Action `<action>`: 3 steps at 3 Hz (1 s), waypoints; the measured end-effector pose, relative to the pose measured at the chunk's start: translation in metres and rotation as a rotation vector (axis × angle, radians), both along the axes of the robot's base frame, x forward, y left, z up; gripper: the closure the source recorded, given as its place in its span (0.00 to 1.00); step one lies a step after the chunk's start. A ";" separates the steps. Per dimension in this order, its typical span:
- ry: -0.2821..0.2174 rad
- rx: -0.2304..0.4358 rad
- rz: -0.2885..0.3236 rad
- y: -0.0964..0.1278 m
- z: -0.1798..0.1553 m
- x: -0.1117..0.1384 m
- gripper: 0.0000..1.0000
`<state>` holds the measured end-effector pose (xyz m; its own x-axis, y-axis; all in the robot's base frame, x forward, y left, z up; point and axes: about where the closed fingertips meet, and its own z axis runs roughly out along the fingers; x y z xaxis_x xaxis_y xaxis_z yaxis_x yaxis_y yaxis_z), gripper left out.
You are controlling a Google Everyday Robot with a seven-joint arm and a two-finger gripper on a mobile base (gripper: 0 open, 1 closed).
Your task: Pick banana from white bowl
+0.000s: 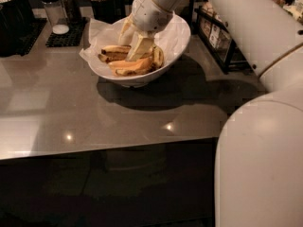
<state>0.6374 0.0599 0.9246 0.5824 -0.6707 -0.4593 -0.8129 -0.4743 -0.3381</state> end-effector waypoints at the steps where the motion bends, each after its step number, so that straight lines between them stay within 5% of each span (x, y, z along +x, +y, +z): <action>1: -0.093 -0.024 -0.074 -0.005 0.034 -0.015 1.00; 3: -0.242 0.115 -0.240 -0.020 0.087 -0.096 1.00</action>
Offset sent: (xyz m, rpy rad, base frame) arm -0.0885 -0.0327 0.0726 0.1069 -0.2784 -0.3038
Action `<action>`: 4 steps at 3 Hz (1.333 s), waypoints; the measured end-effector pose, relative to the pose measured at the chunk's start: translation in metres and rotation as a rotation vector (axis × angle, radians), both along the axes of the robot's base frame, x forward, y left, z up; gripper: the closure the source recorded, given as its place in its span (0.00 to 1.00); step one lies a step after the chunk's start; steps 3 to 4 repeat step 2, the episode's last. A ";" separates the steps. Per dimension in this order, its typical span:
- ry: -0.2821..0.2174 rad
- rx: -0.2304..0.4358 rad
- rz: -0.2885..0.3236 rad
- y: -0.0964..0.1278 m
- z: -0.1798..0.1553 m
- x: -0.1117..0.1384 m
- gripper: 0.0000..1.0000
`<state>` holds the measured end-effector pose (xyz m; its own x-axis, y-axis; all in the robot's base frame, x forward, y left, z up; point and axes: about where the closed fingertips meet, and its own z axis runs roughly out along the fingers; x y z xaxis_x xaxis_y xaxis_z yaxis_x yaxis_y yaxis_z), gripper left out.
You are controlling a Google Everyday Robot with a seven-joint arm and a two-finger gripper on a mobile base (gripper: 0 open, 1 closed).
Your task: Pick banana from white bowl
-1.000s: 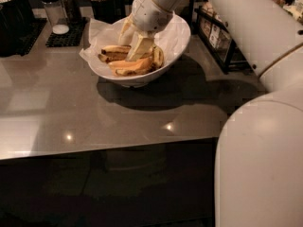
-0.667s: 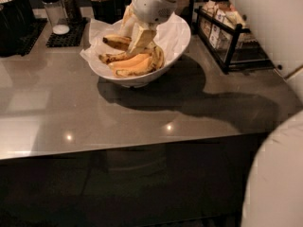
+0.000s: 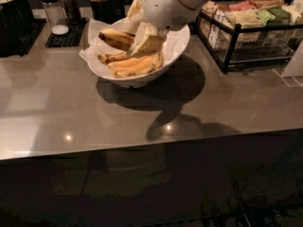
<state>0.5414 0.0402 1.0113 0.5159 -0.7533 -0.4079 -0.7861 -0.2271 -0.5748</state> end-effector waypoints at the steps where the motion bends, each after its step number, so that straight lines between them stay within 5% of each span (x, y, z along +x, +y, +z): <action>1: -0.012 0.082 -0.075 -0.004 -0.017 -0.027 1.00; 4: -0.019 0.102 -0.119 -0.009 -0.033 -0.021 1.00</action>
Offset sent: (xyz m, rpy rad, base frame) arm -0.0240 -0.0040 -0.0125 0.0681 -0.0093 -0.0614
